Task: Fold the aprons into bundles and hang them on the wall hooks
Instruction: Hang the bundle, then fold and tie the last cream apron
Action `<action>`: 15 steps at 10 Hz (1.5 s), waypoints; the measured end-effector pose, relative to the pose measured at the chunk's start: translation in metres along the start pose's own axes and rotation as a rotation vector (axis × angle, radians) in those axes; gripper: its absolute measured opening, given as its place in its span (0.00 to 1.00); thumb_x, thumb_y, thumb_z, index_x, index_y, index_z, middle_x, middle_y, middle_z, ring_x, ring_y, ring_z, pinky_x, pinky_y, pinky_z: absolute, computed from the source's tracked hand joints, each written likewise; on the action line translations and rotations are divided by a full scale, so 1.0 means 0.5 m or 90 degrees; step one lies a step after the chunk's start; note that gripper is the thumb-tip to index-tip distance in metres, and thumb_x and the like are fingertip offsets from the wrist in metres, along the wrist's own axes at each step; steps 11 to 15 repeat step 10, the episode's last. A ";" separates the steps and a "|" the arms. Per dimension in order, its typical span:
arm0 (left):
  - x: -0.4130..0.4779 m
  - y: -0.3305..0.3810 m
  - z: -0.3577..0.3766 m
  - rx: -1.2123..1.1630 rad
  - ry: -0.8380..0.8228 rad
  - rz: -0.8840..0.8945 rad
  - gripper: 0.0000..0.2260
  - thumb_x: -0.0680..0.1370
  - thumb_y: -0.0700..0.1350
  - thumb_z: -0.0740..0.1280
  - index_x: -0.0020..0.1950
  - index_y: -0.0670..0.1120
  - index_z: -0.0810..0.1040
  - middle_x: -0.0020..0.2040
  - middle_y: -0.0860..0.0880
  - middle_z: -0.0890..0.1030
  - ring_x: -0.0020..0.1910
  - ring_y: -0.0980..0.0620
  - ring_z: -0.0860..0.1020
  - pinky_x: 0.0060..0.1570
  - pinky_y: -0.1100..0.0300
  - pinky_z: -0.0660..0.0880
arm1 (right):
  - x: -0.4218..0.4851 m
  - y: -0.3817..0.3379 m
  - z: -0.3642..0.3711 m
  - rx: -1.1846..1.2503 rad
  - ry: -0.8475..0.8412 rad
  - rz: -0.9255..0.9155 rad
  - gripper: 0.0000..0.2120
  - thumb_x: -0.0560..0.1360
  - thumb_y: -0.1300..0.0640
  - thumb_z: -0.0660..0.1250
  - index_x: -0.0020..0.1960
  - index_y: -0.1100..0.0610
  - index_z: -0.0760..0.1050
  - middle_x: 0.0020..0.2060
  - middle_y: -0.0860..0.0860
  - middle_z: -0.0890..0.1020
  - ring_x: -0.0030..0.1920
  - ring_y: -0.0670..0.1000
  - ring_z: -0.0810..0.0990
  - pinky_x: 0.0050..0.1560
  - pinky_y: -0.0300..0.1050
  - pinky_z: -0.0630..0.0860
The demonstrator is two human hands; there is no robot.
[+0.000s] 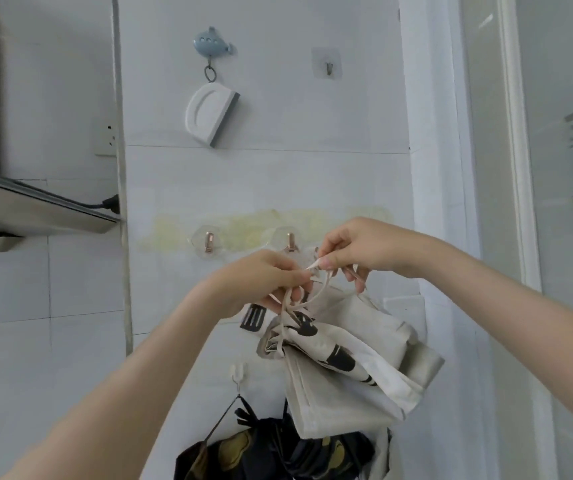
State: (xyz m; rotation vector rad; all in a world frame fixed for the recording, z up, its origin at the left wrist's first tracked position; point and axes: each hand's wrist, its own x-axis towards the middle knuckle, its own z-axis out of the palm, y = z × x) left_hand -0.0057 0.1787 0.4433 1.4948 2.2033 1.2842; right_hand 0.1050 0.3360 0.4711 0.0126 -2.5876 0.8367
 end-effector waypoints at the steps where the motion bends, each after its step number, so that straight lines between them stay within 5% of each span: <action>1: -0.031 -0.018 -0.058 0.024 0.030 -0.013 0.12 0.81 0.47 0.63 0.42 0.44 0.80 0.30 0.53 0.77 0.30 0.56 0.76 0.34 0.64 0.76 | 0.038 -0.039 0.040 0.009 0.000 -0.023 0.02 0.76 0.63 0.68 0.45 0.60 0.78 0.36 0.56 0.78 0.30 0.50 0.76 0.29 0.45 0.78; 4: -0.044 -0.111 -0.229 0.136 0.302 -0.039 0.10 0.78 0.47 0.66 0.38 0.45 0.80 0.32 0.53 0.81 0.31 0.54 0.74 0.35 0.60 0.73 | 0.212 -0.133 0.197 -0.109 0.134 -0.079 0.07 0.78 0.61 0.62 0.43 0.58 0.76 0.37 0.50 0.78 0.32 0.47 0.76 0.30 0.36 0.72; 6: 0.002 -0.117 -0.276 0.218 0.390 0.002 0.11 0.79 0.46 0.63 0.39 0.45 0.79 0.33 0.53 0.79 0.30 0.56 0.73 0.30 0.64 0.68 | 0.300 -0.163 0.214 -0.122 0.273 -0.112 0.07 0.79 0.61 0.61 0.46 0.62 0.76 0.34 0.46 0.73 0.38 0.50 0.73 0.41 0.46 0.74; 8: 0.030 -0.129 -0.275 0.312 0.292 -0.037 0.11 0.77 0.45 0.64 0.37 0.44 0.78 0.35 0.48 0.78 0.32 0.52 0.72 0.38 0.61 0.71 | 0.317 -0.118 0.211 -0.122 0.183 0.010 0.07 0.77 0.64 0.61 0.44 0.61 0.77 0.38 0.55 0.79 0.32 0.54 0.77 0.34 0.46 0.77; 9: 0.030 -0.143 -0.263 0.253 0.265 -0.039 0.09 0.77 0.43 0.63 0.38 0.45 0.78 0.37 0.49 0.80 0.30 0.54 0.72 0.39 0.60 0.74 | 0.308 -0.097 0.222 -0.103 0.160 0.019 0.07 0.78 0.61 0.63 0.43 0.57 0.77 0.36 0.51 0.79 0.31 0.49 0.77 0.29 0.38 0.74; 10: 0.020 -0.146 -0.249 0.236 0.301 -0.040 0.07 0.78 0.44 0.62 0.47 0.43 0.79 0.42 0.48 0.81 0.36 0.52 0.74 0.41 0.59 0.73 | 0.295 -0.101 0.235 -0.165 0.198 -0.006 0.06 0.77 0.60 0.63 0.46 0.61 0.78 0.39 0.52 0.79 0.37 0.50 0.76 0.37 0.40 0.70; 15: 0.020 -0.146 -0.249 0.236 0.301 -0.040 0.07 0.78 0.44 0.62 0.47 0.43 0.79 0.42 0.48 0.81 0.36 0.52 0.74 0.41 0.59 0.73 | 0.295 -0.101 0.235 -0.165 0.198 -0.006 0.06 0.77 0.60 0.63 0.46 0.61 0.78 0.39 0.52 0.79 0.37 0.50 0.76 0.37 0.40 0.70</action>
